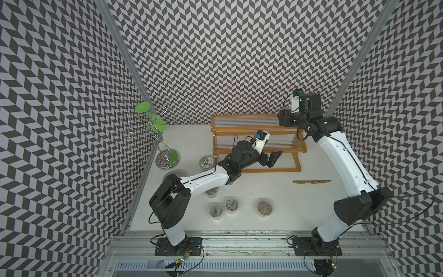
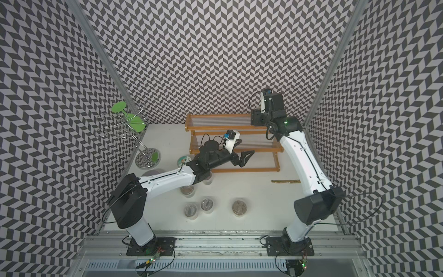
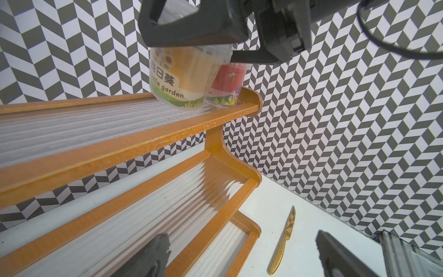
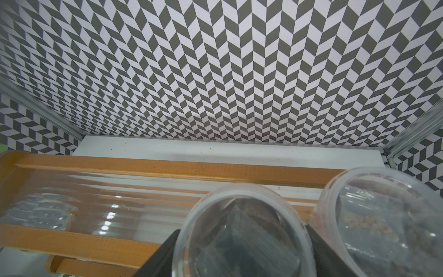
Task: Place the seed container on the shelf
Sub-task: Place the seed jar on the shelf.
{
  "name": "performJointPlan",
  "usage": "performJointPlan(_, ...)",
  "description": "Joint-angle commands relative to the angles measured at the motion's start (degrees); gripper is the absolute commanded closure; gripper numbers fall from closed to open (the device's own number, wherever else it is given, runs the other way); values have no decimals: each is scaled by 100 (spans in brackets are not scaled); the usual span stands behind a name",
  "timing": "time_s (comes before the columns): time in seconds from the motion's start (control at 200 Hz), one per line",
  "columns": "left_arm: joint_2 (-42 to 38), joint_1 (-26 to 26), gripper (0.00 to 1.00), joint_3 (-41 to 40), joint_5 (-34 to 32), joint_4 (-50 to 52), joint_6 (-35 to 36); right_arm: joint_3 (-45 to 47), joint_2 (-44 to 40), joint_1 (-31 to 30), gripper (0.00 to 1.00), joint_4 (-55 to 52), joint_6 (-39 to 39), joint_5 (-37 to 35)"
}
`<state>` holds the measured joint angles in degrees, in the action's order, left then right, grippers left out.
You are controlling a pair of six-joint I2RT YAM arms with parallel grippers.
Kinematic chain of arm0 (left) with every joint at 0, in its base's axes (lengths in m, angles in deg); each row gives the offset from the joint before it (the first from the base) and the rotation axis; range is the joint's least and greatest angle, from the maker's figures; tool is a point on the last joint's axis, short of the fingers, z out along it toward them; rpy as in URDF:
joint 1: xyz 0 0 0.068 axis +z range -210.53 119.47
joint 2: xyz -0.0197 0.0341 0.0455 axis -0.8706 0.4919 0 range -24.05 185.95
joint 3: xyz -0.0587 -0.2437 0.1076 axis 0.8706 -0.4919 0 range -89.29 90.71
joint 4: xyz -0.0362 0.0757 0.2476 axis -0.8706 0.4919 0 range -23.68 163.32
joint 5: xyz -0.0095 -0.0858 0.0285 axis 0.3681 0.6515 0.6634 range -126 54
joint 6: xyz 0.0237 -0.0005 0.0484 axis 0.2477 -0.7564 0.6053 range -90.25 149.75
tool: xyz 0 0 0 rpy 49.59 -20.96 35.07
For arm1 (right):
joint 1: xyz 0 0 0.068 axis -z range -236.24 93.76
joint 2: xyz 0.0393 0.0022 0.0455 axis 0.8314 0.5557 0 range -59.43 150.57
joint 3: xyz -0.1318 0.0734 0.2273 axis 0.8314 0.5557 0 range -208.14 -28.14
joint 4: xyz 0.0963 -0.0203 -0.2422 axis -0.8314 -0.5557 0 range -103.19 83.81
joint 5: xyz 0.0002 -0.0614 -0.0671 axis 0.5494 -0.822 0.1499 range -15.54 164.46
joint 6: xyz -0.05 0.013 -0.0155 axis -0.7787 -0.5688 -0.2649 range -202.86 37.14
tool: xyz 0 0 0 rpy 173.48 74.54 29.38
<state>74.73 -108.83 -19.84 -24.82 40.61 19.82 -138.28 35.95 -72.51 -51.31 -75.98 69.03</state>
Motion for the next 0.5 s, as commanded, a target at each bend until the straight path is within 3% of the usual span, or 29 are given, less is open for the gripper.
performJointPlan(0.0, -17, -34, 0, 163, -36, -115, 60, -160, 86, 53, 27, 39, -89, 73)
performJointPlan(0.496, -131, -34, 0, 113, 167, -39, 35, -542, 476, 106, 23, -298, -114, 43)
